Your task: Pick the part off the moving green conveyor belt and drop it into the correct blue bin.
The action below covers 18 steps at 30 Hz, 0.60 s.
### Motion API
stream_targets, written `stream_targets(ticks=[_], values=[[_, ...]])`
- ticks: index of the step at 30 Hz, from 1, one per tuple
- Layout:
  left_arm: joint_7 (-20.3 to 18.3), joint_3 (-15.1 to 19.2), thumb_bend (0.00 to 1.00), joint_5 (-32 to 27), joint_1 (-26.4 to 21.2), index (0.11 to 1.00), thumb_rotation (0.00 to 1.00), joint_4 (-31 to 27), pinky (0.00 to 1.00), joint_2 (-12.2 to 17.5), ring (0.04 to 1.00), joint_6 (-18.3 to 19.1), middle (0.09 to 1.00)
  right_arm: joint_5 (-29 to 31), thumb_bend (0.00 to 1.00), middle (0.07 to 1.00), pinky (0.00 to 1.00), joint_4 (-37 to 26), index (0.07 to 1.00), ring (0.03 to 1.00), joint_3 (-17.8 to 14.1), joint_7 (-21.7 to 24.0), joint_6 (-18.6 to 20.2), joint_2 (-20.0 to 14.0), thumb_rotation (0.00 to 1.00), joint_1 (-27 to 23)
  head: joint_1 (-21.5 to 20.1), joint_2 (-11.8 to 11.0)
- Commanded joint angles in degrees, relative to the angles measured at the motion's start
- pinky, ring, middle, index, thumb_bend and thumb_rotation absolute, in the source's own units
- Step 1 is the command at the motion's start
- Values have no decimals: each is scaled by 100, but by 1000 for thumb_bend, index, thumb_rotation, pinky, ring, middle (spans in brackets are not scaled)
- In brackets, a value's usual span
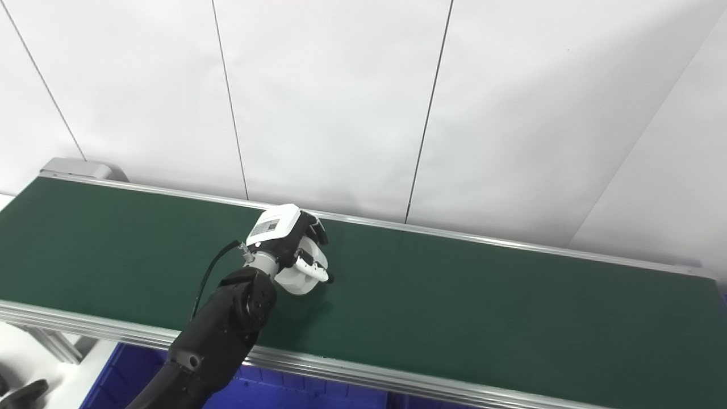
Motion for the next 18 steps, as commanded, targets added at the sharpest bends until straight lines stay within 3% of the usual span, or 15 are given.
stream_targets(ticks=[1,7,10,12,15,17,18], values=[[21,58,497,-38,50,529,0,5,370,156,397,49,498,30,790,891,653,-187,909,795,-32,-116,-333,-28,667,14,6,7],[-15,210,498,-337,261,528,0,-527,374,231,401,3,492,-96,793,891,639,-228,910,793,-57,-145,-334,-3,686,34,-48,74],[-124,380,498,-530,496,528,0,-1142,375,253,399,74,496,-112,787,891,640,-273,911,798,-65,-142,-334,4,679,50,-77,133],[-217,489,496,-645,656,534,0,-1574,311,277,378,91,473,-115,789,896,637,-310,915,802,-80,-124,-332,11,680,67,-93,165],[-366,669,499,-807,910,523,0,-2211,336,314,394,158,480,-130,781,895,639,-334,912,805,-80,-155,-332,21,670,76,-116,217],[-460,789,495,-911,1086,530,0,-2613,252,339,365,183,451,-126,781,896,649,-355,910,808,-93,-143,-332,31,669,88,-129,249],[-491,839,494,-956,1155,537,0,-2762,262,347,362,166,453,-120,781,898,653,-365,910,810,-100,-135,-332,34,664,94,-129,249]])
